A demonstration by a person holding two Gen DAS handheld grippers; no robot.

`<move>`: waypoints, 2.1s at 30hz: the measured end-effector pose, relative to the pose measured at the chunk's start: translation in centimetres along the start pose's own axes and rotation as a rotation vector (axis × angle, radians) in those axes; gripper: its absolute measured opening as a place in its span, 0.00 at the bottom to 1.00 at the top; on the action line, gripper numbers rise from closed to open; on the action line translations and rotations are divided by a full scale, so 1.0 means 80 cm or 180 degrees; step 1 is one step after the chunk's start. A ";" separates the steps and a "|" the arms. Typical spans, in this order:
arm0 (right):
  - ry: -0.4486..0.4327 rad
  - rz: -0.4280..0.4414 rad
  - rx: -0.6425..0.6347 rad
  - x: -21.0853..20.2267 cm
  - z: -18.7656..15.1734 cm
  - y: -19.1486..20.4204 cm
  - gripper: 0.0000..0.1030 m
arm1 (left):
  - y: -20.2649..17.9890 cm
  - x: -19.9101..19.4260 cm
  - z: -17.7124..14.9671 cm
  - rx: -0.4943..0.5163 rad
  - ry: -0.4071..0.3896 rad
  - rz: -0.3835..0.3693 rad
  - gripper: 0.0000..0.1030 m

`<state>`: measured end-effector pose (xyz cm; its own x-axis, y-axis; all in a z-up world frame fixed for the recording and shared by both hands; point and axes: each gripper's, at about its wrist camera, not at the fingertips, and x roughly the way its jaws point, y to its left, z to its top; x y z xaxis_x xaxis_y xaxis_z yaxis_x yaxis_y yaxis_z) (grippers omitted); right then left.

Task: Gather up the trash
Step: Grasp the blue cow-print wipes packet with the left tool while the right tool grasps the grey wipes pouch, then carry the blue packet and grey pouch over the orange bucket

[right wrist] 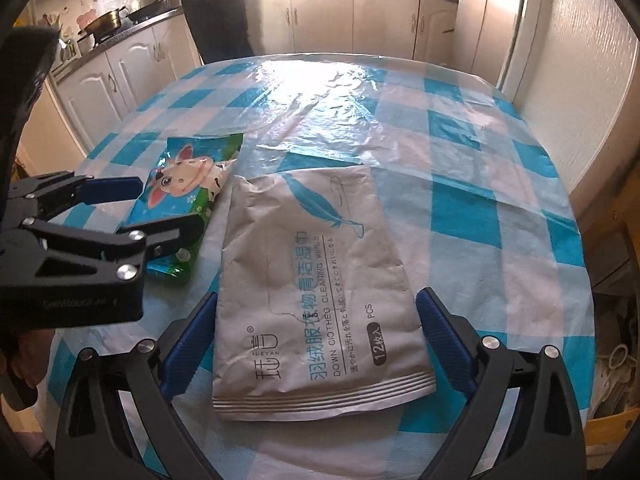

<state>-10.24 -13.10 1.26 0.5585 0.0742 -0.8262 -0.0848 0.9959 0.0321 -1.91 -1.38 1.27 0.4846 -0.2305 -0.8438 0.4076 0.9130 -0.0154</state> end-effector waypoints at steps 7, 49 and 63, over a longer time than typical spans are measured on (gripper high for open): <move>-0.0043 -0.0014 0.0059 -0.004 -0.002 -0.004 0.86 | -0.004 0.012 0.005 0.0043 -0.0032 0.0097 0.85; -0.0280 0.0373 0.0480 -0.042 0.003 -0.004 0.73 | 0.109 -0.064 -0.049 -0.0976 -0.0456 -0.0195 0.60; -0.0232 0.0792 -0.0129 -0.043 0.047 0.116 0.73 | 0.206 -0.135 -0.101 -0.1465 -0.0721 0.0082 0.60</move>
<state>-9.87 -3.94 6.52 0.5741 0.3218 -0.7529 -0.2593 0.9437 0.2056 -6.70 18.88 5.76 0.6663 -0.2266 -0.7104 0.0351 0.9612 -0.2737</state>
